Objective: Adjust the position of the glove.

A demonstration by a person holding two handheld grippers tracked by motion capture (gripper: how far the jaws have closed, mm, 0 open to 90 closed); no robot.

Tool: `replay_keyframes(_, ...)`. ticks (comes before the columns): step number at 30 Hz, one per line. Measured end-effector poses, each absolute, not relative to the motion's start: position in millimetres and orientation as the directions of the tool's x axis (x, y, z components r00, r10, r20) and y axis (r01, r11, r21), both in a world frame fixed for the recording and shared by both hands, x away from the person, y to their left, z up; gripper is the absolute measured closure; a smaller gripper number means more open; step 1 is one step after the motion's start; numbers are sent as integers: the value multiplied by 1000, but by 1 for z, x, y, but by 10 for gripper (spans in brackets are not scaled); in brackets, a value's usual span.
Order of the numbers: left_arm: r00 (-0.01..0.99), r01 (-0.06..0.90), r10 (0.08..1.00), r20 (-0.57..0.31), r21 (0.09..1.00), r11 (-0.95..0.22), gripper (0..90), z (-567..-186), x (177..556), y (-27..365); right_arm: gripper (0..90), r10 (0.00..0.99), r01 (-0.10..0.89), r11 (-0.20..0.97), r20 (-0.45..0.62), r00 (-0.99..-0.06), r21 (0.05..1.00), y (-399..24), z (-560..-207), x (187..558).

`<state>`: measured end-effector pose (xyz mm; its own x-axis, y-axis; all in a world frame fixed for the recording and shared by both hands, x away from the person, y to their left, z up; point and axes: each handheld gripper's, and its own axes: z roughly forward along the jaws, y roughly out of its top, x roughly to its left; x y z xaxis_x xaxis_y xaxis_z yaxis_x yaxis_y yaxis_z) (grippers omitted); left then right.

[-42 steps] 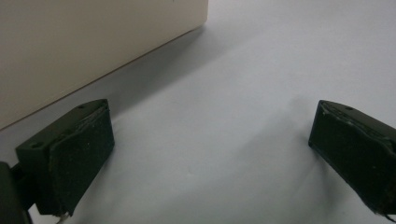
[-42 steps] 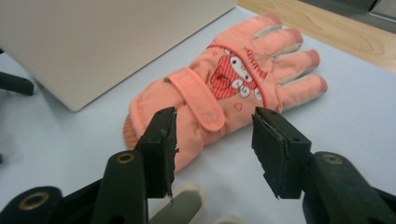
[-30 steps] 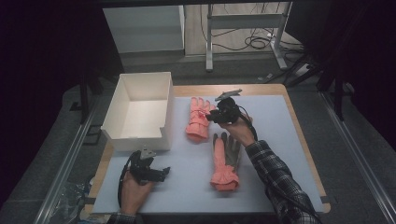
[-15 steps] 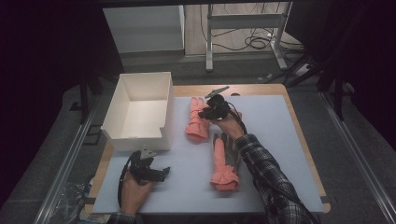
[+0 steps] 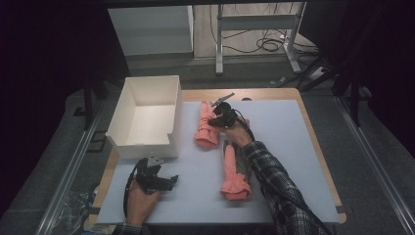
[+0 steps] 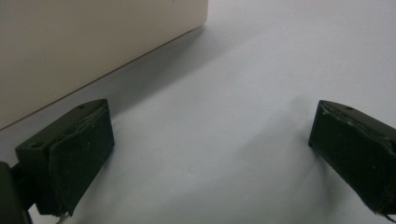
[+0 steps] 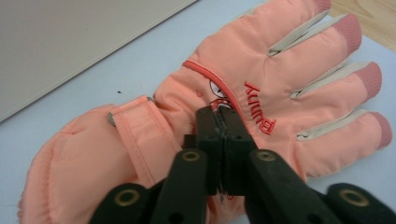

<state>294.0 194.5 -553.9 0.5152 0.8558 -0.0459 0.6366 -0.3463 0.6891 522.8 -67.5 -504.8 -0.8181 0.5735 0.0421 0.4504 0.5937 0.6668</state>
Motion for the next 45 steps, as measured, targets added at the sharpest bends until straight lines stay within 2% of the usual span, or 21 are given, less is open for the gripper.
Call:
replay_keyframes(12, 515, 636, 856, -46, 691, -345, 2, -554, 294, 195, 900, 580, 456, 546, 76, -811, 702, -75, -484, 518)
replay_keyframes(31, 516, 635, 856, -46, 692, -345, 3, -554, 294, 194, 899, 522, 405, 526, 91, -848, 748, -87, -429, 478)
replay_keyframes(45, 515, 635, 856, -46, 691, -345, 2, -554, 294, 194, 899, 480, 376, 532, 95, -872, 758, -104, -409, 445)
